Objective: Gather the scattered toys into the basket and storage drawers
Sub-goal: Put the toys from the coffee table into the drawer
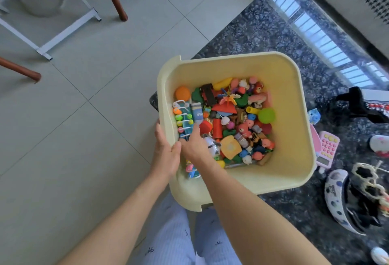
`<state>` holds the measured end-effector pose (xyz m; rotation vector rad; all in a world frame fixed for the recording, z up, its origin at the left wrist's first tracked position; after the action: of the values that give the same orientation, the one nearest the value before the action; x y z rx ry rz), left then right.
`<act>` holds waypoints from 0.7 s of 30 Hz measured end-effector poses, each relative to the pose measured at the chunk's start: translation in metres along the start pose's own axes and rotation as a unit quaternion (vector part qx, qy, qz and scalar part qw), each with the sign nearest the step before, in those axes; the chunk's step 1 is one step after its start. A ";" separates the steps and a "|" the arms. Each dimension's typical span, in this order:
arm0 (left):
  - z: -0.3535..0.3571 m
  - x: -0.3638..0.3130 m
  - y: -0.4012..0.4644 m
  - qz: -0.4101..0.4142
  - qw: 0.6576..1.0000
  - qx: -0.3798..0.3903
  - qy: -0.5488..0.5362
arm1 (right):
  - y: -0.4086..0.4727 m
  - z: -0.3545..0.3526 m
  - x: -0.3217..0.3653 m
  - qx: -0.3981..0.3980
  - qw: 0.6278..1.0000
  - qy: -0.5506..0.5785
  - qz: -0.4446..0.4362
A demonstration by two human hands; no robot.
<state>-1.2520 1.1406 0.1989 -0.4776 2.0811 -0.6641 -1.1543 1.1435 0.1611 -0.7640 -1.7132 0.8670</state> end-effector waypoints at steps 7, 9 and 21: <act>-0.001 -0.023 -0.018 0.048 0.948 -0.163 0.268 | -0.045 -0.082 0.000 -0.041 0.985 0.099 -0.134; 0.018 -0.039 -0.031 0.123 0.911 -0.210 0.332 | -0.067 -0.137 -0.012 -0.145 0.951 0.186 -0.201; 0.197 -0.062 -0.106 0.288 0.804 0.068 0.516 | -0.104 -0.314 -0.161 -0.333 0.919 0.181 -0.112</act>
<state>-1.0445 1.0367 0.2094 0.7934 2.9213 -0.7645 -0.8182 1.0144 0.2357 -1.0682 -1.7094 -0.0498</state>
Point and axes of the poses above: each hand's wrist, its own y-axis towards the middle knuckle, its own z-axis out of the palm, x = y × z, the point moved 8 cm from there along y, towards the middle knuckle, and after that the axes turned 15 degrees about y, right-handed, at the moved point
